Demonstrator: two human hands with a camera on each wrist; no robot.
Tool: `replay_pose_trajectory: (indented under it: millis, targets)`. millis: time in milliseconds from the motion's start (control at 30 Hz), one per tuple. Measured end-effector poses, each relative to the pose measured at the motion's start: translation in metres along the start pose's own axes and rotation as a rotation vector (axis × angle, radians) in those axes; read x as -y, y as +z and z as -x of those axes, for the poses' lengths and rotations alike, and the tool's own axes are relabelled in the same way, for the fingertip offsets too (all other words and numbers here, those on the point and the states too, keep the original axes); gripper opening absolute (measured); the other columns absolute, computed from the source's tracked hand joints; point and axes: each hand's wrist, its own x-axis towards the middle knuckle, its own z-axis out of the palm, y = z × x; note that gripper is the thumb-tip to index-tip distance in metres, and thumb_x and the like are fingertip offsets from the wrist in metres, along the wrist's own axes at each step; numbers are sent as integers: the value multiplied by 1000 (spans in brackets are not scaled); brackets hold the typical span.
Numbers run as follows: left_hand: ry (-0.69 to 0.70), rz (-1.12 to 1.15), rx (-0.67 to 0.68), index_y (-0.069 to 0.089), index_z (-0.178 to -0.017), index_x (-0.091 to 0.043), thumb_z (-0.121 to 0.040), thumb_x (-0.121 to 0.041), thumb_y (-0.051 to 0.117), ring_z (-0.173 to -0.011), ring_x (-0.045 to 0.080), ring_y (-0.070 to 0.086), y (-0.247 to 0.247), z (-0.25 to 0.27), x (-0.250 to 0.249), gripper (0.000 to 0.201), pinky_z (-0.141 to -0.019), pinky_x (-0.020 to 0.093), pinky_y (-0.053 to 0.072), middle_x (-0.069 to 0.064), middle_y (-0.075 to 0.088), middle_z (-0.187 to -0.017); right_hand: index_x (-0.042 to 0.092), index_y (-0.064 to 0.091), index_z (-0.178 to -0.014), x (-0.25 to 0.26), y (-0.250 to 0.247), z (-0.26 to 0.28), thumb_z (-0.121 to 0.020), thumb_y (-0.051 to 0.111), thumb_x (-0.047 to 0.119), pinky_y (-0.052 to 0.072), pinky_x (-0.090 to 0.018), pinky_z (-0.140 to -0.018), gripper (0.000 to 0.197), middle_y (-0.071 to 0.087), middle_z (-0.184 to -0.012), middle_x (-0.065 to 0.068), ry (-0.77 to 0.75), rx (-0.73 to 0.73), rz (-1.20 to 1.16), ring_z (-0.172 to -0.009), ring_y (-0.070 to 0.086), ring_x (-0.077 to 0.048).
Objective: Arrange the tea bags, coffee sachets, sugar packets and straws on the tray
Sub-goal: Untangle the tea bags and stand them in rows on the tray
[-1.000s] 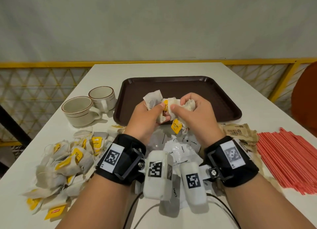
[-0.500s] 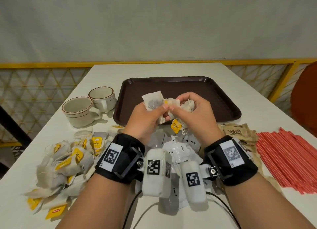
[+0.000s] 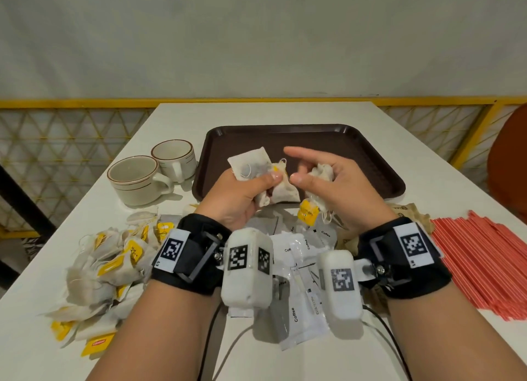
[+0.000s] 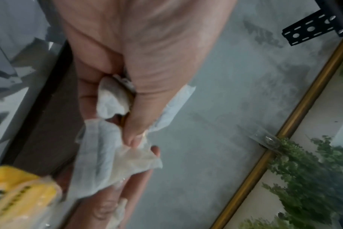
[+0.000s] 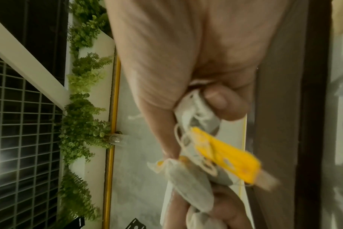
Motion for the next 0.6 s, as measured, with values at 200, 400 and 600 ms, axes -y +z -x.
replay_pose_trajectory:
  millis: [200,400,600]
  targets:
    - [-48,-63,44,65,-104,2,-85,-7,65,-84,33,59,-2,-1,4,21,-74,40,53,27,63,-98,16,71,-94,-2,3,0,-80,73,5,50,-25,-84,18,63,-107,-6,-11,42,75,-94,63,-11]
    - [37,-80,-139,67,-91,-4,-89,-2,61,-55,10,57,-7,-8,7,7,-54,19,52,5,61,-65,19,71,-85,-1,-6,-1,-76,76,12,52,-24,-74,12,70,-86,2,-20,-102,-12,-78,63,-10]
    - [50,-164,-71,71,-100,-3,-82,-5,69,-94,41,64,-9,-6,9,17,-92,56,49,26,67,-100,13,70,-88,-1,2,0,-71,79,7,57,-28,-72,20,70,-80,-1,53,3,-4,-74,66,-12]
